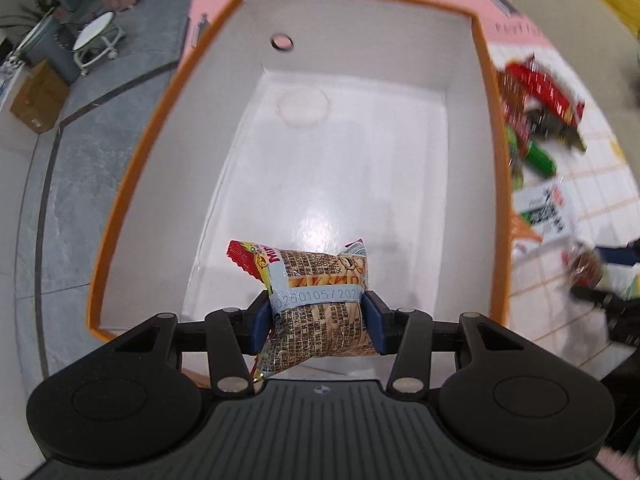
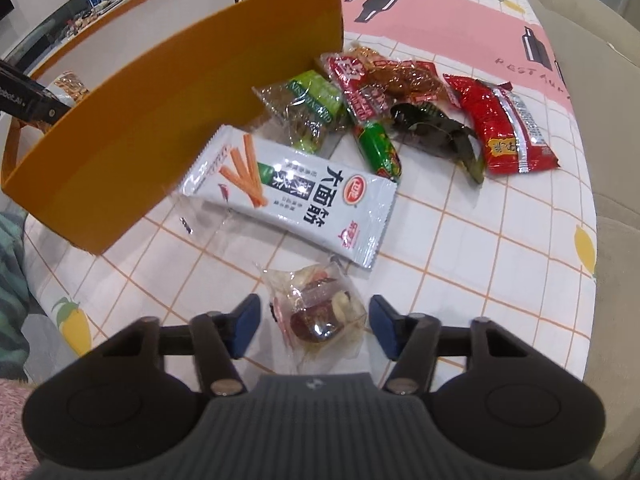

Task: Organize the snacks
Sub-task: 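Lower the peanut packet into the box with the left tool while the right tool grasps the brown-snack packet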

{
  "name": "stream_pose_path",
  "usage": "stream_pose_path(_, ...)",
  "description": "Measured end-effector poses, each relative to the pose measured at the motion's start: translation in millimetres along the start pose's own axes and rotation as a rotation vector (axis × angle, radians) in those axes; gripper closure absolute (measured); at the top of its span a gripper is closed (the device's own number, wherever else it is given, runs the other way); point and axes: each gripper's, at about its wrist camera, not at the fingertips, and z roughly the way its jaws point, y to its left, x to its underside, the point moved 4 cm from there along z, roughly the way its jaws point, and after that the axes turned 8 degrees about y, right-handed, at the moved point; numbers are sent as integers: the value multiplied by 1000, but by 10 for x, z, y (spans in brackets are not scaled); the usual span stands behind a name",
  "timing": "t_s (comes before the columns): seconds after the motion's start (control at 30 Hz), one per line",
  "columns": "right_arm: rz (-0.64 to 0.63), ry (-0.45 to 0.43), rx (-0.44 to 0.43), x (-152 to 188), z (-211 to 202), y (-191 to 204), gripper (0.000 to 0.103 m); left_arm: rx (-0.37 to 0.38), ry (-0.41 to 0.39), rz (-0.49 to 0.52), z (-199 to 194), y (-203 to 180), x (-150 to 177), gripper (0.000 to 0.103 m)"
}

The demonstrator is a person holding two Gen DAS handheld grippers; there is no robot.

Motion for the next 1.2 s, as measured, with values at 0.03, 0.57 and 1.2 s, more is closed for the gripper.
stream_pose_path(0.03, -3, 4, 4, 3, 8, 1, 57, -15, 14, 15, 35, 1, -10, 49)
stream_pose_path(0.57, -73, -125, -28, -179, -616, 201, 60, -267, 116, 224, 331, -11, -95, 41)
stream_pose_path(1.2, -230, -256, -190, -993, -1138, 817, 60, -246, -135, 166, -330, 202, -109, 19)
